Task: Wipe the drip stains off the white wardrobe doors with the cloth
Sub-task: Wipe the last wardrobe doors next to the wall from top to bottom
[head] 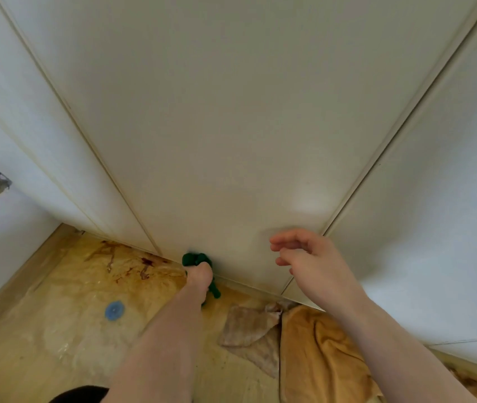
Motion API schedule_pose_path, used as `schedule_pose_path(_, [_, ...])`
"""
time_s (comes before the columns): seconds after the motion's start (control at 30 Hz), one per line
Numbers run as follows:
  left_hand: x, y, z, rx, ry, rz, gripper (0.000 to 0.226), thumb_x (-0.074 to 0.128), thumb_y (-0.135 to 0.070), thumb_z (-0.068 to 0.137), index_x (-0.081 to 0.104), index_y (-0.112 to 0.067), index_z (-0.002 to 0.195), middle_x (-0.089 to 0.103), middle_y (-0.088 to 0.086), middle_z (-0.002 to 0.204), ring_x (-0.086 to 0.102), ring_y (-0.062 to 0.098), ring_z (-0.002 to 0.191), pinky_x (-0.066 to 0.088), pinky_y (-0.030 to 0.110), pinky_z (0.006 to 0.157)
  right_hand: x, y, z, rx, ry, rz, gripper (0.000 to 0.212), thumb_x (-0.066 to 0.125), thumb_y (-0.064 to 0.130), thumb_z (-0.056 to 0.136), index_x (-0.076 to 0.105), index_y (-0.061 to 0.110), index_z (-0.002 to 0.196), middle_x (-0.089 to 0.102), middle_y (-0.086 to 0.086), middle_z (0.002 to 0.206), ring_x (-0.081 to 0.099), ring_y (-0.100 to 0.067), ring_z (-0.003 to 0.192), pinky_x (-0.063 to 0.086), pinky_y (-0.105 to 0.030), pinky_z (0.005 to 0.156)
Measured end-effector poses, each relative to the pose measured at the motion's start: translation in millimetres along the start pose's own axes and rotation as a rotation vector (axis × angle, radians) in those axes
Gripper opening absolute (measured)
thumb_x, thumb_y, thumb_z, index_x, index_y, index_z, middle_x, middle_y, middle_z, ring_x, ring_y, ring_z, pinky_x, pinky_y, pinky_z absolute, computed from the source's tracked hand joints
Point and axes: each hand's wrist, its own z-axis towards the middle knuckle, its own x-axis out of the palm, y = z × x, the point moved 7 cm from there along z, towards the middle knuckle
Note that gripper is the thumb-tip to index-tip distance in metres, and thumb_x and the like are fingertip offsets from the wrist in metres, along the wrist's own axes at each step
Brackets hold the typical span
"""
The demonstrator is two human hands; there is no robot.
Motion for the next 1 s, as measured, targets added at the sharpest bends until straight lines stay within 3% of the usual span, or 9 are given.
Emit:
schedule_pose_path(0.1, [19.7,7.2,-23.2,-0.030,0.077,-0.057,0.019,0.042,-0.015,0.102,0.051,-0.005,0.116,0.055,0.016,0.107,0.056,0.031,0.097,0.049,0.041,0.101,-5.4,0.3,-1.3,-0.001,-0.016,0.000,0.032,0.054,0.010,0.096,0.073,0.035,0.098,0.073,0.017,0.098,0.070,-0.004,0.092,0.050,-0.024,0.074])
schedule_pose_path(0.23, [65.0,35.8,-38.5,-0.027,0.225,0.061,0.048,0.047,-0.020,0.095,0.043,-0.009,0.142,0.059,0.017,0.117,0.059,0.033,0.106,0.053,0.048,0.099,-13.8,0.2,-7.1,-0.011,-0.022,0.012,0.034,0.053,0.009,0.097,0.072,0.036,0.100,0.073,0.017,0.100,0.069,-0.005,0.094,0.049,-0.023,0.076])
schedule_pose_path(0.33, [105.3,54.2,-61.9,-0.015,0.335,0.153,0.049,0.045,-0.019,0.098,0.039,-0.014,0.146,0.059,0.013,0.127,0.058,0.029,0.113,0.049,0.046,0.105,-21.0,-2.4,-10.8,-0.012,-0.023,0.013,0.034,0.053,0.009,0.096,0.072,0.036,0.101,0.073,0.016,0.101,0.069,-0.005,0.095,0.049,-0.024,0.078])
schedule_pose_path(0.4, [132.3,61.4,-93.7,0.002,0.463,0.197,0.050,0.044,-0.018,0.097,0.040,-0.016,0.148,0.062,0.009,0.123,0.061,0.027,0.111,0.050,0.045,0.104,-27.8,-3.4,-15.4,-0.017,-0.028,0.008,0.035,0.052,0.008,0.095,0.072,0.036,0.102,0.073,0.017,0.101,0.069,-0.005,0.096,0.050,-0.025,0.082])
schedule_pose_path(0.5, [152.5,69.8,-127.5,-0.020,0.582,0.129,0.052,0.044,-0.011,0.100,0.036,-0.018,0.151,0.061,0.010,0.128,0.060,0.026,0.114,0.050,0.044,0.104,-38.2,-4.6,-22.0,-0.011,-0.041,0.017,0.037,0.049,0.006,0.095,0.071,0.035,0.103,0.072,0.016,0.102,0.069,-0.005,0.096,0.050,-0.024,0.081])
schedule_pose_path(0.7, [113.7,62.0,-119.3,-0.002,0.418,0.093,0.052,0.045,-0.011,0.099,0.035,-0.012,0.149,0.053,0.013,0.138,0.054,0.032,0.122,0.044,0.045,0.109,-53.5,-11.0,-28.8,0.019,-0.067,0.052,0.034,0.051,0.006,0.095,0.072,0.031,0.104,0.074,0.013,0.101,0.069,-0.009,0.096,0.049,-0.024,0.080])
schedule_pose_path(0.83, [70.0,51.0,-76.4,0.018,0.239,0.045,0.047,0.048,-0.013,0.093,0.047,-0.003,0.138,0.062,0.014,0.121,0.060,0.034,0.109,0.050,0.046,0.103,-52.5,-8.1,-29.9,0.009,-0.065,0.055,0.034,0.050,0.007,0.096,0.072,0.032,0.103,0.074,0.013,0.101,0.069,-0.009,0.097,0.051,-0.027,0.085])
schedule_pose_path(1.0, [10.0,38.8,-45.7,0.056,-0.043,-0.037,0.050,0.045,-0.005,0.091,0.047,0.006,0.141,0.058,0.022,0.129,0.057,0.039,0.113,0.046,0.048,0.106,-38.9,1.6,-26.1,-0.002,-0.046,0.078,0.033,0.048,0.009,0.098,0.072,0.031,0.103,0.073,0.014,0.101,0.069,-0.008,0.096,0.047,-0.020,0.070])
